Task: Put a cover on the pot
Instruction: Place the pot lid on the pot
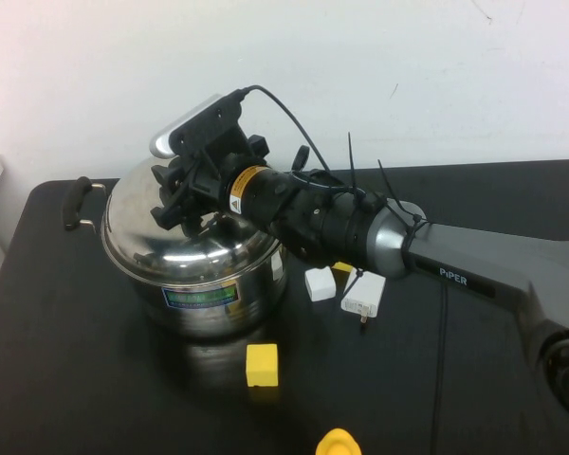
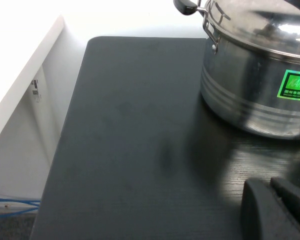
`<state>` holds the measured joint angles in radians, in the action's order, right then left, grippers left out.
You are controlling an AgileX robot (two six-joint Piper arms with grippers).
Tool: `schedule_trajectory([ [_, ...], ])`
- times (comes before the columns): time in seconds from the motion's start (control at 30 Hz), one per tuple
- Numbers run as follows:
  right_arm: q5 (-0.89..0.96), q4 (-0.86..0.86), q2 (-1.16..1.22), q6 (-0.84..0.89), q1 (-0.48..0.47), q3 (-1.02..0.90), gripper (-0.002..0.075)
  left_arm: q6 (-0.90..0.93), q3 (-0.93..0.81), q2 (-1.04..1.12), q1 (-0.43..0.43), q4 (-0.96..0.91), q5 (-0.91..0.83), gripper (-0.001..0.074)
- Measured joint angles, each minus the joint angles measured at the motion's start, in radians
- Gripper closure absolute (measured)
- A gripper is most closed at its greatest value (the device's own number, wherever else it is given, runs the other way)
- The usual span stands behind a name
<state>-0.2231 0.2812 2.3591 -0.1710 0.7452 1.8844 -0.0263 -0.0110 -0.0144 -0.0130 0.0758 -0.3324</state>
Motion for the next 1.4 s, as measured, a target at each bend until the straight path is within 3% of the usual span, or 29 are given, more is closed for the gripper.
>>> schedule_trajectory([
  [1.4,-0.060,-0.015,0.030,-0.031,-0.018,0.002,0.0393,0.002,0.000,0.000,0.000,0.000,0.000,0.0736],
])
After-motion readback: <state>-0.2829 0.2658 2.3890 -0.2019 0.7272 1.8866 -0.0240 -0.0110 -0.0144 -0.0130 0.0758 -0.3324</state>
